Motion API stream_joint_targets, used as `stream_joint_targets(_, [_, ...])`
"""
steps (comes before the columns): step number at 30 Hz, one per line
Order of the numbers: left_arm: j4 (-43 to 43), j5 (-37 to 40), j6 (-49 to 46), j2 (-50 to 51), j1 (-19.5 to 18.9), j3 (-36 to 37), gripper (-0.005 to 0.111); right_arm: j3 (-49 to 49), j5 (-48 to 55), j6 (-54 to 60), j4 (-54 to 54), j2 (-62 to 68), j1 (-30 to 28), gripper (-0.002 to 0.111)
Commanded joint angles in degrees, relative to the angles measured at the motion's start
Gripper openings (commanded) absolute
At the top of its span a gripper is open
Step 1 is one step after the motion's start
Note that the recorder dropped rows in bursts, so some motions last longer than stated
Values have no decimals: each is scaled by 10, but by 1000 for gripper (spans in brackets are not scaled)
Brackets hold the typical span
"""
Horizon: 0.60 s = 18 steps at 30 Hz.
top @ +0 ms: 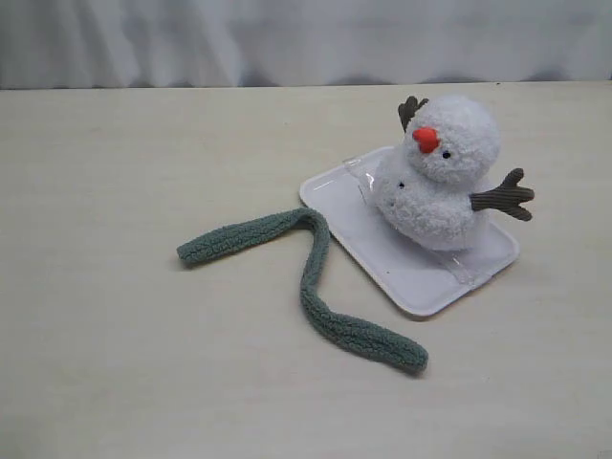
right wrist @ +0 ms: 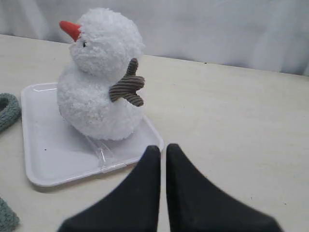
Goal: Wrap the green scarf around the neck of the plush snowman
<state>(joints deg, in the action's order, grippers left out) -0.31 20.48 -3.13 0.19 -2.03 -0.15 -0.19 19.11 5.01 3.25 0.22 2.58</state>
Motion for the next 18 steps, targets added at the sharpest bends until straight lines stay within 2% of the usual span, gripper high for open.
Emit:
stream_joint_targets(1, [-2, -5, -1, -2, 2, 2, 0, 2, -8, 10, 15, -2, 1, 4])
stream_joint_targets(10, [-2, -5, -1, -2, 2, 2, 0, 2, -310, 14, 2, -2, 1, 4])
stream_joint_targets(12, [-2, -5, -1, -2, 2, 2, 0, 2, -412, 6, 2, -2, 1, 4])
stream_joint_targets(15, [-2, -5, -1, -2, 2, 2, 0, 2, -581, -164, 2, -2, 2, 4])
stream_joint_targets(16, [-2, -5, -1, -2, 2, 2, 0, 2, -614, -191, 2, -2, 2, 4])
stream_joint_targets(18, [-2, -5, -1, -2, 2, 2, 0, -23, -611, -195, 2, -2, 2, 4])
